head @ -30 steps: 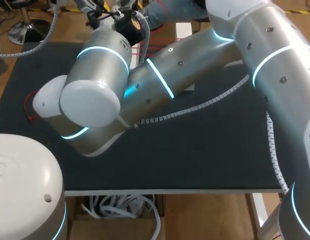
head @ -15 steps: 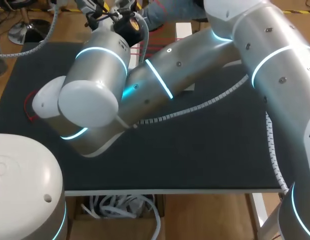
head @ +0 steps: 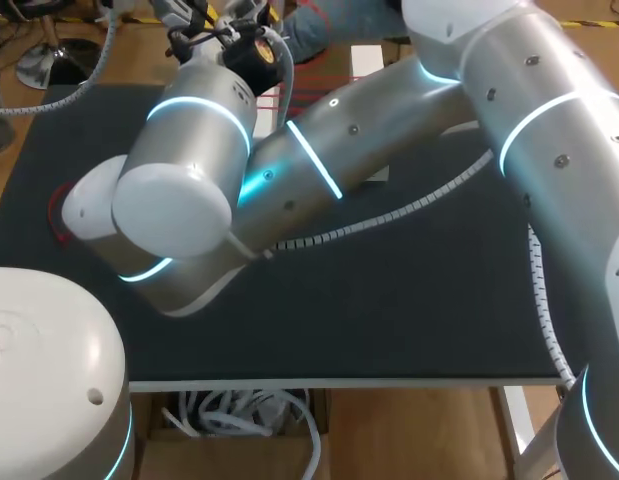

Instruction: Grab the tape and strap the tape.

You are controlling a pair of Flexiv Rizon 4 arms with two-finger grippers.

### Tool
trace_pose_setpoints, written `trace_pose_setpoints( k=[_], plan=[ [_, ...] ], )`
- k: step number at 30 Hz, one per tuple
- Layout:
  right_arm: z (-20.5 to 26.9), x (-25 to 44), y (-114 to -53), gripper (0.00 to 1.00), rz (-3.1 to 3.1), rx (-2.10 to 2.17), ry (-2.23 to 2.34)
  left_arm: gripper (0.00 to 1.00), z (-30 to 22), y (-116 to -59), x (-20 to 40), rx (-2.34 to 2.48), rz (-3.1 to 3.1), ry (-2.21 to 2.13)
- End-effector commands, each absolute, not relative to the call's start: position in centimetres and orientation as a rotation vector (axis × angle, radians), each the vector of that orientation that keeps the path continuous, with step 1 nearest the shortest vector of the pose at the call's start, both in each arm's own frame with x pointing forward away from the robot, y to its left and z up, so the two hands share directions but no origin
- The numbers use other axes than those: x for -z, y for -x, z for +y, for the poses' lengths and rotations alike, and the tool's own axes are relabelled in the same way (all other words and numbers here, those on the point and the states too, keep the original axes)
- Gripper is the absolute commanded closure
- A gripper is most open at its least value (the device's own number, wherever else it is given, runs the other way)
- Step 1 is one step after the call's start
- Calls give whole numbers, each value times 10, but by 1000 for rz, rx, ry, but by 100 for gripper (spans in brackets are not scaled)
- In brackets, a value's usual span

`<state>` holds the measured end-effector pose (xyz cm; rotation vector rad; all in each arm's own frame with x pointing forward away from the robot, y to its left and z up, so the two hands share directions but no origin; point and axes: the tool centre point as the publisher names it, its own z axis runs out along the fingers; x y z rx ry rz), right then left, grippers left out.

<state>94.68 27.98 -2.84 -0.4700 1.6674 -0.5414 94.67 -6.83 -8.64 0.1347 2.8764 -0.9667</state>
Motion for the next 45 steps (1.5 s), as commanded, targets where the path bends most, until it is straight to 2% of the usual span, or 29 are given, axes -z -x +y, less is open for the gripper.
trace_pose_setpoints(
  k=[1,45],
  plan=[
    [283,29,-947,100,1667,548,475,100,-68,-947,86,963,2880,-135],
    [304,50,-949,100,1681,608,532,100,-68,-947,86,963,2880,-135]
  ],
)
